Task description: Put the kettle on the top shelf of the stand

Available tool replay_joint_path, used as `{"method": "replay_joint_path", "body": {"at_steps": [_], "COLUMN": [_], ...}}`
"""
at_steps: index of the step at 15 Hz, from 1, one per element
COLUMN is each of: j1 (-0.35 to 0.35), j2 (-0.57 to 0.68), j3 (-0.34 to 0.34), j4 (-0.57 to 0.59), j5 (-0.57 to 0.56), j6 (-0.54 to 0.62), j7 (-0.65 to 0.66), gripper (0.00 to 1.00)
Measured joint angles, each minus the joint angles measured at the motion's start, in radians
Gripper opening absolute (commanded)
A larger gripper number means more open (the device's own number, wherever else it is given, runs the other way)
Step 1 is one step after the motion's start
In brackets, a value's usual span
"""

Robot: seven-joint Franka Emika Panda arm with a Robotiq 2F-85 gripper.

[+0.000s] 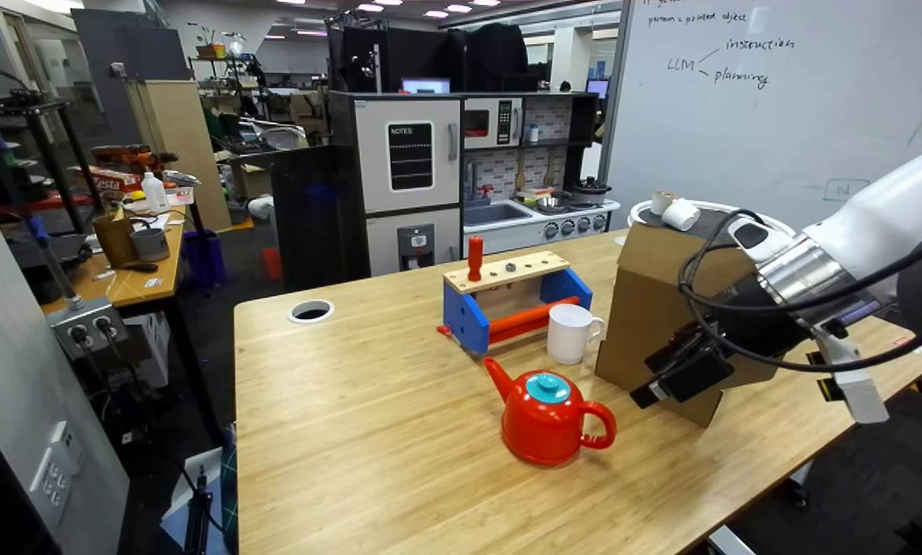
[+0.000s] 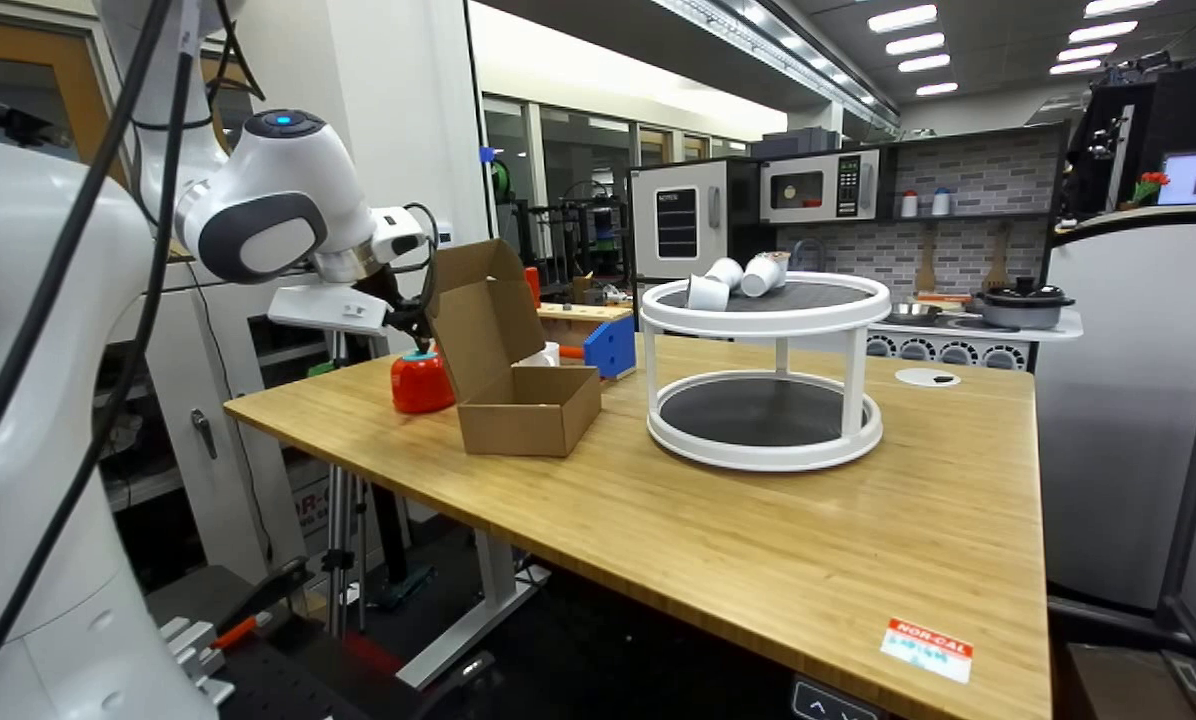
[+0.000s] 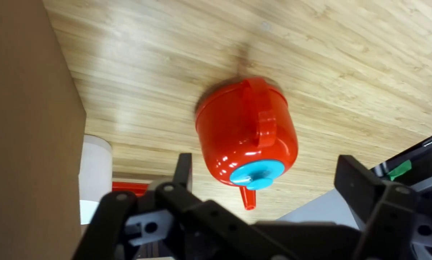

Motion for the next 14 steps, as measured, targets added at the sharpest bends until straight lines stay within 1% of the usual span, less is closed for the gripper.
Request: {"method": "replay_joint_path", "body": {"at_steps": [3,6,8,14], "j1": [0.041,0.112,0.156,0.261], "j2": [0.001,0.003,0.005,0.024], "j3": [-0.026,-0.04,-0.067,-0.206], "j4": [0.002,0.003,0.005,0.03], "j5": [-0.003,-0.004,-0.004,-0.005], "j6": [-0.029,-0.068,-0.087,-0.12], "j7": [0.0,0.0,0.0,-0.001], "gripper": [1.0,1.0,1.0,1.0]}}
